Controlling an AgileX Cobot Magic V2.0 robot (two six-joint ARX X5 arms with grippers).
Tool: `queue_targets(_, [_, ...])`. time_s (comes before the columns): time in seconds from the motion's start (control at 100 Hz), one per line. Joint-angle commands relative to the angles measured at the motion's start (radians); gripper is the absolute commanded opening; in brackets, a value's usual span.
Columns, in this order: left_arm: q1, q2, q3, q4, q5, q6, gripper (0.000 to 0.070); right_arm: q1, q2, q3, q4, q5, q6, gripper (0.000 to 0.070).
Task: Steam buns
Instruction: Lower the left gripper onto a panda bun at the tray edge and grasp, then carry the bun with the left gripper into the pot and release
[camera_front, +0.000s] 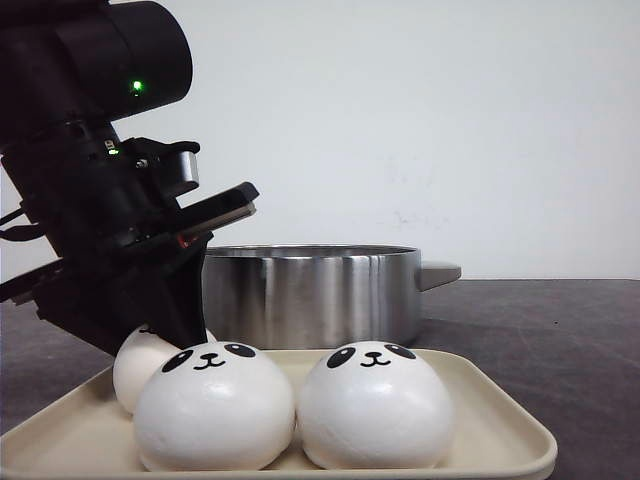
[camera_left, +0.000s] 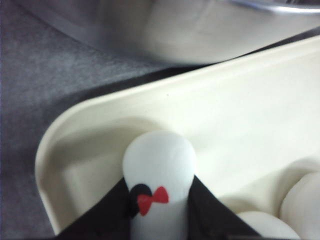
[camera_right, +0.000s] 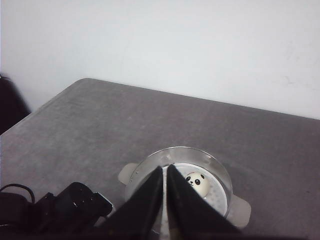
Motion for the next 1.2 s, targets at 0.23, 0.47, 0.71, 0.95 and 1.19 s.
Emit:
queue_targets(0.23, [-0.037,-0.251,0.138,0.016,0.011,0.038,0.0001,0.012,0.01,0.011,-0.008,0.02,0.009,0.0003])
queue_targets(0.47, [-0.012,-0.276,0.314,0.058,-0.079,0.105,0.0001,0.012,0.011,0.01,-0.008,0.02,0.002,0.0002])
queue_targets(0.71, [0.063,-0.057,0.488,0.054,-0.085,0.171,0.0001,0.011,0.025,0.009,-0.01,0.021,0.002,0.0003])
queue_targets(0.95, [0.12,0.18,0.546,0.073,-0.085,0.17,0.0001,0.012,0.049,0.005,-0.031,0.021,0.002,0.0003])
queue_targets(1.19, [0.151,0.335,0.546,0.116,-0.086,0.17,0.0001,0.012,0.068,0.005,-0.084,0.057,0.002,0.0002])
